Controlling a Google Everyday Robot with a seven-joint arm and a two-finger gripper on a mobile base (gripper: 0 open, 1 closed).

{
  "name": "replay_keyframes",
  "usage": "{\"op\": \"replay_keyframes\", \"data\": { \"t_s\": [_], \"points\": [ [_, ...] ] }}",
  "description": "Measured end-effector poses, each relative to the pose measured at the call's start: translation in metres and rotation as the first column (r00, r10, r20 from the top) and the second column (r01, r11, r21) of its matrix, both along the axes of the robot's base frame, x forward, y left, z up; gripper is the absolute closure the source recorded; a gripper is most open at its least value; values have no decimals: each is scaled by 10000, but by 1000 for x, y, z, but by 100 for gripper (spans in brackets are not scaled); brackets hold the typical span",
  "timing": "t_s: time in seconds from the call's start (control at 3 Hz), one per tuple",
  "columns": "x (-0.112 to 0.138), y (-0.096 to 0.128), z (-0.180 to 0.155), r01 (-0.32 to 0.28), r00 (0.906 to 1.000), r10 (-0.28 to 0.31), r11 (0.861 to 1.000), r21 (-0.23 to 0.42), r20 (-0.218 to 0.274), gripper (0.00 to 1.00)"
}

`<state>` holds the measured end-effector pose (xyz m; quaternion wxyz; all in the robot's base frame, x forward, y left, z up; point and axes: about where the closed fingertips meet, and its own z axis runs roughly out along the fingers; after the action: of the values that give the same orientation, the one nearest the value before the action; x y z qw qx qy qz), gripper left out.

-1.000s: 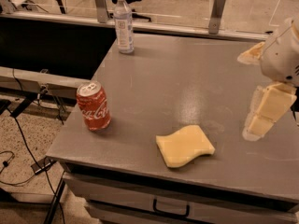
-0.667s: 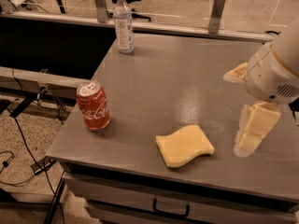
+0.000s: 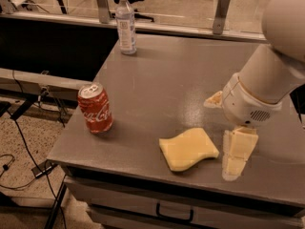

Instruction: Pick sponge

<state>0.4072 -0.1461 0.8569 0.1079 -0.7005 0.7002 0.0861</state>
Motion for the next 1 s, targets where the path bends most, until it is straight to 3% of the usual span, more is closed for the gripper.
{"op": "replay_keyframes", "data": {
  "t_s": [0.33,0.67,1.0],
  "points": [
    [-7,16,-14,-483,9982,490,9986,210,-338,0],
    [-13,26,-26,-702,9953,721,9970,313,-650,13],
    [-19,36,-38,-835,9903,853,9963,205,-1097,36]
  ]
}}
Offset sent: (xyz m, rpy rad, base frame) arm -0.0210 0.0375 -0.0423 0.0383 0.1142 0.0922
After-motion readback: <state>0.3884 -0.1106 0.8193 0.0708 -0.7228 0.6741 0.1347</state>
